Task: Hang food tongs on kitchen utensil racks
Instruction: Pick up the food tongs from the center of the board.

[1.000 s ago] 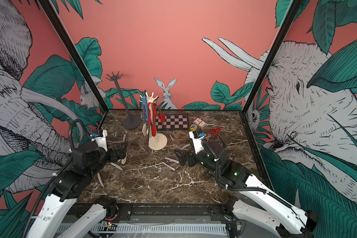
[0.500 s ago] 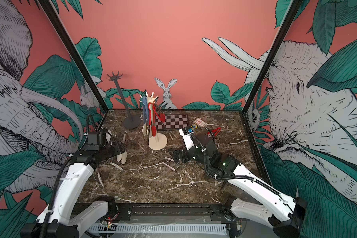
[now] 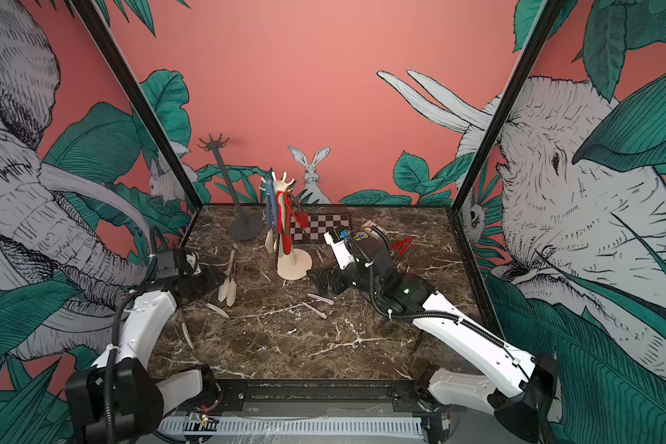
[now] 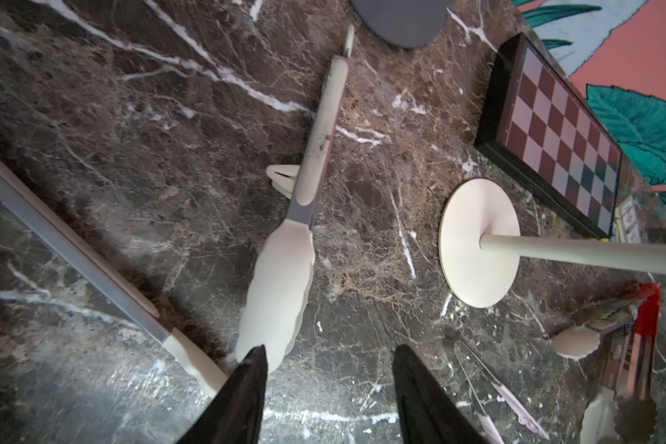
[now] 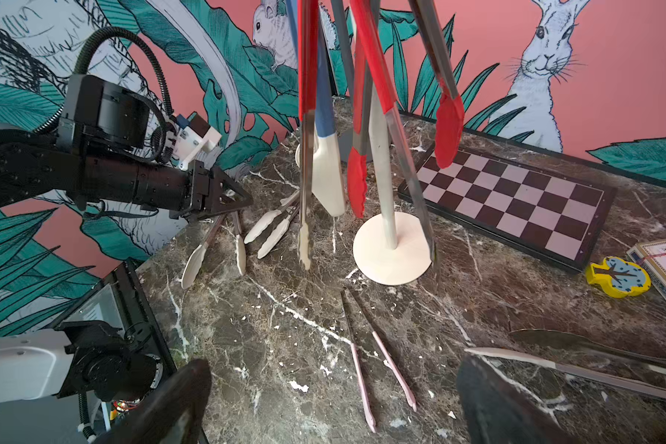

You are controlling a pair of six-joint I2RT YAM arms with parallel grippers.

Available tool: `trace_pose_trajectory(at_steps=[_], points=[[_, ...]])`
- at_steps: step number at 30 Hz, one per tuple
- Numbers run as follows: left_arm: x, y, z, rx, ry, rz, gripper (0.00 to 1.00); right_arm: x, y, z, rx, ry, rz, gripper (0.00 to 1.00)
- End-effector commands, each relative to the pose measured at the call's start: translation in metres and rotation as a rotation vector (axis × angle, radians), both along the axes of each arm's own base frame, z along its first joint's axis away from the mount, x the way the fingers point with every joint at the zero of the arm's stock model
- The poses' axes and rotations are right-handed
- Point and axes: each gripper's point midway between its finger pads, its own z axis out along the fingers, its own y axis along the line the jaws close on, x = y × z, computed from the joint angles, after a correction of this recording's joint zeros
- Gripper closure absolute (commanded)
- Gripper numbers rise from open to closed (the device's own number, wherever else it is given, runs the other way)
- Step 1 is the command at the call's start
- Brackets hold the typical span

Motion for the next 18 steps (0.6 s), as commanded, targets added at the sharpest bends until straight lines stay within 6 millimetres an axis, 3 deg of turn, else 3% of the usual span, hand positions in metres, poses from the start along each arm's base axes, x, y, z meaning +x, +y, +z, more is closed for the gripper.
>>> trace_pose_trajectory(at_steps=[1, 6, 11, 18], points=[[0.005, 0.004, -0.009, -0.027, -0.012, -0.014, 0.44, 0.003, 0.004, 0.016, 0.041, -0.028, 0.028, 0.01], [0.007, 0.010, -0.029, -0.082, -0.005, -0.006, 0.43, 0.005, 0.004, 0.017, 0.043, -0.026, 0.028, 0.01], [0.019, 0.001, -0.031, -0.150, -0.060, -0.039, 0.41, 0.006, 0.006, 0.017, 0.040, -0.021, 0.040, 0.01], [0.012, 0.010, -0.053, -0.142, -0.012, -0.035, 0.41, 0.005, 0.006, 0.019, 0.036, -0.018, 0.047, 0.01]])
